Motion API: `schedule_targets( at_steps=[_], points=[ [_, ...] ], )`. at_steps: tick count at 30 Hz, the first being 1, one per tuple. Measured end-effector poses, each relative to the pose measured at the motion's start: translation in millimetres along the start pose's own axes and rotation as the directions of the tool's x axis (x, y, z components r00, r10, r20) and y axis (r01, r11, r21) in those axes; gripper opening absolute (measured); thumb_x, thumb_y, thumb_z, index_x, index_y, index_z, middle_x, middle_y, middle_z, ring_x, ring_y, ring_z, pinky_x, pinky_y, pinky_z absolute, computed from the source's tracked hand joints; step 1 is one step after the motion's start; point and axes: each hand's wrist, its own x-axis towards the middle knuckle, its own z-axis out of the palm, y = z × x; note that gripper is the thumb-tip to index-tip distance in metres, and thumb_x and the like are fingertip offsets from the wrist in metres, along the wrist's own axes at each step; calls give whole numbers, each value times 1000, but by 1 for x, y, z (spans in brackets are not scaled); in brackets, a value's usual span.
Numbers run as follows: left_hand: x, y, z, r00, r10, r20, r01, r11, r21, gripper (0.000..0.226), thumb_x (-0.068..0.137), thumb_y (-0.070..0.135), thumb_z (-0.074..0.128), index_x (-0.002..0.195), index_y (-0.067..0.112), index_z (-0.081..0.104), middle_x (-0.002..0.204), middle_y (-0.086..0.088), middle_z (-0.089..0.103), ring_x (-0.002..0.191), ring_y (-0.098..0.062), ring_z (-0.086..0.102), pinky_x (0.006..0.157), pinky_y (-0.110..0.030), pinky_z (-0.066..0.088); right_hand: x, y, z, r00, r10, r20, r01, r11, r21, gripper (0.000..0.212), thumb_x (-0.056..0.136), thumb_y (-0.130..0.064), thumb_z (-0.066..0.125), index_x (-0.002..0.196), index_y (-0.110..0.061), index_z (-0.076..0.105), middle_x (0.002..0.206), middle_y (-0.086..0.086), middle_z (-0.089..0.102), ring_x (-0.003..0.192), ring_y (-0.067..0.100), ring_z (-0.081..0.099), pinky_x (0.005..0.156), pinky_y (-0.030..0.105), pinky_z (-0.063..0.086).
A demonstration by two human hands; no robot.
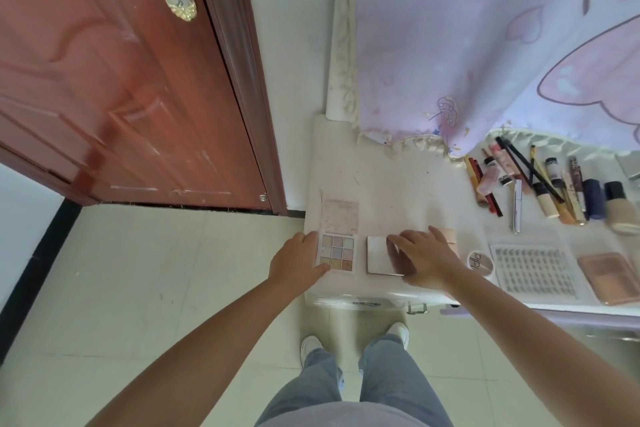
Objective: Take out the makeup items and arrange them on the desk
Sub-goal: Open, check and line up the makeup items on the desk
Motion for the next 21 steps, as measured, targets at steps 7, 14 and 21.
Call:
schedule_targets(
  at_steps=[7, 14, 21],
  points=[
    [10, 24, -53, 979, 184, 81, -164, 964, -207, 79, 80, 31, 68, 143, 13, 25, 138, -4, 37, 120, -14, 43, 94, -22, 38, -10, -4, -57, 972, -55, -229, 137, 922, 363, 64, 71, -25, 70, 129, -13, 47, 123, 1, 52, 115, 18, 47, 84, 16, 32],
    [4, 76, -162, 941, 337, 23, -286, 830, -478, 84, 77, 8, 71, 145, 13, 22, 122, 8, 44, 107, -8, 50, 86, -18, 49, -48, -6, -164, 799, -12, -601, 363, 806, 467, 54, 62, -32, 75, 108, -5, 63, 110, 4, 61, 94, 13, 53, 76, 1, 36],
    [-15, 124, -278, 823, 452, -344, -562, 559, -610, 42, 76, -16, 60, 96, 21, 55, 81, 16, 68, 69, 11, 63, 63, -7, 49, -79, -3, -281, 626, 32, -779, 501, 749, 433, 34, 67, -9, 78, 98, -12, 64, 95, 0, 59, 85, 15, 55, 71, 4, 38]
  ],
)
